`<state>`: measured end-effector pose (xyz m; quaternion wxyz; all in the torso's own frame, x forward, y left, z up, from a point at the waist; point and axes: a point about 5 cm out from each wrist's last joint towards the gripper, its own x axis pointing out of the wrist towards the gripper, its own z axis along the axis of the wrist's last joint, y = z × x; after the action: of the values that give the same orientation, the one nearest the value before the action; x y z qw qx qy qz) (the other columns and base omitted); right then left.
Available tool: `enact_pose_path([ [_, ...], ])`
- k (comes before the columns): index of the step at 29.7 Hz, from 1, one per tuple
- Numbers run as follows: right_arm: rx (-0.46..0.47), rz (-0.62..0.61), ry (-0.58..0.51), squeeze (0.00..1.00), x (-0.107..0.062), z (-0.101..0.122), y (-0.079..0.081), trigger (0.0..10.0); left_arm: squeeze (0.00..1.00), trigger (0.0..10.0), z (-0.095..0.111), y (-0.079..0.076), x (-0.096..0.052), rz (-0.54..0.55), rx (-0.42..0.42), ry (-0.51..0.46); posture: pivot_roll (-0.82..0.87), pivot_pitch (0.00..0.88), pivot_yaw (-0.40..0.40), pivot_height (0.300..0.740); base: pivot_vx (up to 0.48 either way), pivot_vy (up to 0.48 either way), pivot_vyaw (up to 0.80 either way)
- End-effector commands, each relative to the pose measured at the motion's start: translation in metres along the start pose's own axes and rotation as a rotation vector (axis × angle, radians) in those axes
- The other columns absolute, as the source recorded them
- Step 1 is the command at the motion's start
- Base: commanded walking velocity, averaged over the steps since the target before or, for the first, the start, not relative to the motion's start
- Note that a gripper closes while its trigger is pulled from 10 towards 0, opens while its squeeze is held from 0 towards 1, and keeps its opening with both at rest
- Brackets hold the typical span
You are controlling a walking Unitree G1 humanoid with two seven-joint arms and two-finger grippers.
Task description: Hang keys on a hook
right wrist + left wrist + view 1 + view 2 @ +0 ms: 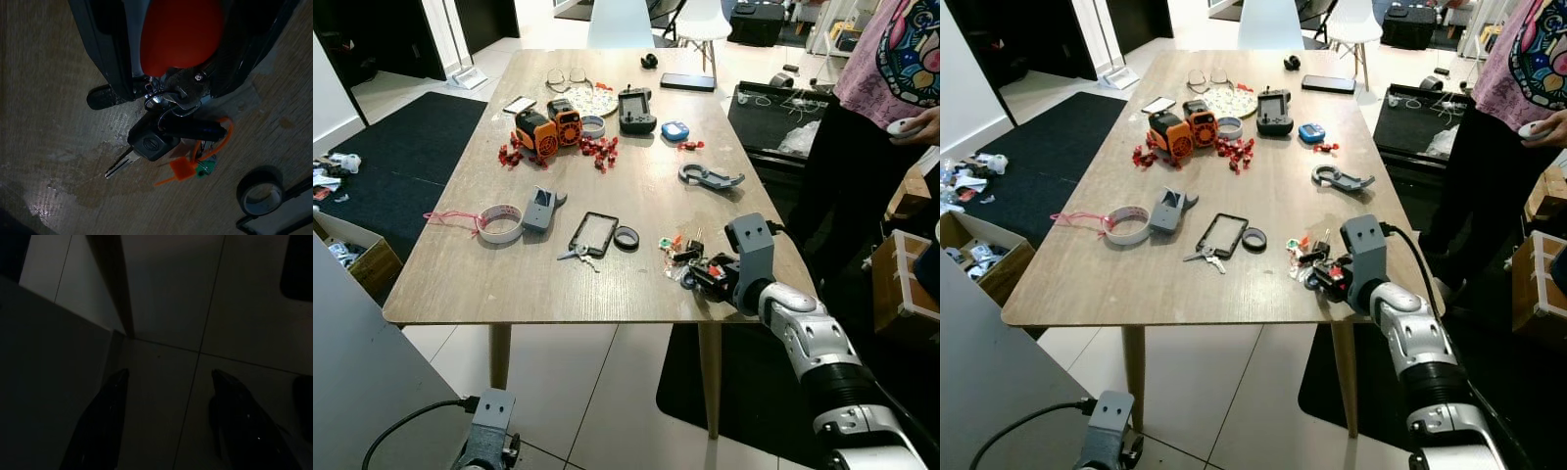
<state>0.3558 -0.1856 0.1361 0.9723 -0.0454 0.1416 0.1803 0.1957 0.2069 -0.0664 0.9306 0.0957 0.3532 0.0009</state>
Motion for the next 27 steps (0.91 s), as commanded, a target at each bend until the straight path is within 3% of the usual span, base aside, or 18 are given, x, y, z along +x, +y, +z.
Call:
enact_pose_path([
  [1, 0.000, -0.011, 0.019, 0.00, 0.005, -0.005, 0.002, 10.0, 0.00, 10.0, -0.004, 0.004, -0.002, -0.002, 0.026, 0.003, 0.06, 0.103, 0.010, 0.740, 0.000, 0.000, 0.00],
  [12, 0.050, -0.017, -0.066, 0.00, 0.020, 0.002, 0.015, 10.0, 0.00, 10.0, 0.005, 0.002, -0.002, -0.007, 0.038, -0.050, 0.06, 0.110, 0.007, 0.740, 0.000, 0.000, 0.00],
  [27, -0.003, 0.066, 0.033, 0.00, 0.024, -0.012, 0.026, 10.0, 0.00, 10.0, 0.009, -0.001, -0.004, -0.019, 0.053, -0.085, 0.06, 0.110, 0.005, 0.740, 0.000, 0.000, 0.00],
])
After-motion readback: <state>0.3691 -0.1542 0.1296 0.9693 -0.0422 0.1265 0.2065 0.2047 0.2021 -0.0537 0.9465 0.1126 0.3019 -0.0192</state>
